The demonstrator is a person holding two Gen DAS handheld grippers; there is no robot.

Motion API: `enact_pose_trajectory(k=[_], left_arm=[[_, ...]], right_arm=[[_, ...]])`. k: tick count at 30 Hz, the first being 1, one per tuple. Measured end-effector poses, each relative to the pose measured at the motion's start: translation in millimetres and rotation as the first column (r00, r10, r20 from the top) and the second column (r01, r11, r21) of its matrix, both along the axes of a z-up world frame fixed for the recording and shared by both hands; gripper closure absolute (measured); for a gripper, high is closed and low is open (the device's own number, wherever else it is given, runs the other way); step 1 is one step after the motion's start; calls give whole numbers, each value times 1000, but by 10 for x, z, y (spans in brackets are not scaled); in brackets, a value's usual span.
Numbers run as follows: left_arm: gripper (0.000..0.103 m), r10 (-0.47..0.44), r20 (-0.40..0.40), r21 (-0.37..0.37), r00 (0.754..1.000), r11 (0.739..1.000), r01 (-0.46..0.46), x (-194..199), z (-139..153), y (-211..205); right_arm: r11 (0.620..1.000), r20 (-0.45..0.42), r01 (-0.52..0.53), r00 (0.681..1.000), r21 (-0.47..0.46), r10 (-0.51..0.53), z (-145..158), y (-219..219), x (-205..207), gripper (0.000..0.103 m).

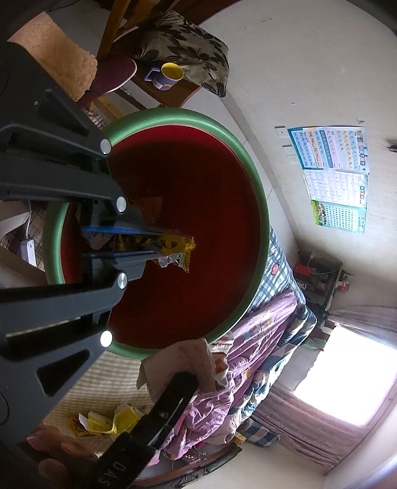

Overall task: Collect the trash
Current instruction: 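Open both grippers over the red bucket to drop the wrappers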

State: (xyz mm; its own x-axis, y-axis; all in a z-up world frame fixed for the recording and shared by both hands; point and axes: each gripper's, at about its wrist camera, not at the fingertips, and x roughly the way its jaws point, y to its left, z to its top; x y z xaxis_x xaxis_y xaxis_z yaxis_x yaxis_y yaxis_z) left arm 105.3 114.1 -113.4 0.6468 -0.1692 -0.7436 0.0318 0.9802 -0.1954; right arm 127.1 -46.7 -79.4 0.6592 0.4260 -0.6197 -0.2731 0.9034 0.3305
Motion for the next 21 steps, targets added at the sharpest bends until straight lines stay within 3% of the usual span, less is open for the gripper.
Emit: enact_pose_trajectory(k=[14, 15, 17, 18, 21], left_arm=[[95, 6, -1, 6, 1000, 1000, -6, 17, -14, 19], [92, 11, 2, 8, 1000, 1000, -11, 15, -15, 17], [71, 30, 17, 4, 999, 1000, -31, -1, -5, 39], [66, 35, 23, 2, 999, 999, -35, -8, 0, 43], [65, 36, 29, 2, 999, 999, -36, -11, 12, 51]], right_arm=[[1000, 4, -17, 1000, 1, 17, -33, 63, 18, 67], [1000, 7, -17, 1000, 5, 17, -32, 59, 21, 67], [1000, 7, -21, 1000, 21, 20, -36, 53, 18, 53], [1000, 13, -16, 1000, 25, 16, -31, 47, 8, 53], [1000, 20, -12, 1000, 22, 12, 3, 30, -14, 53]])
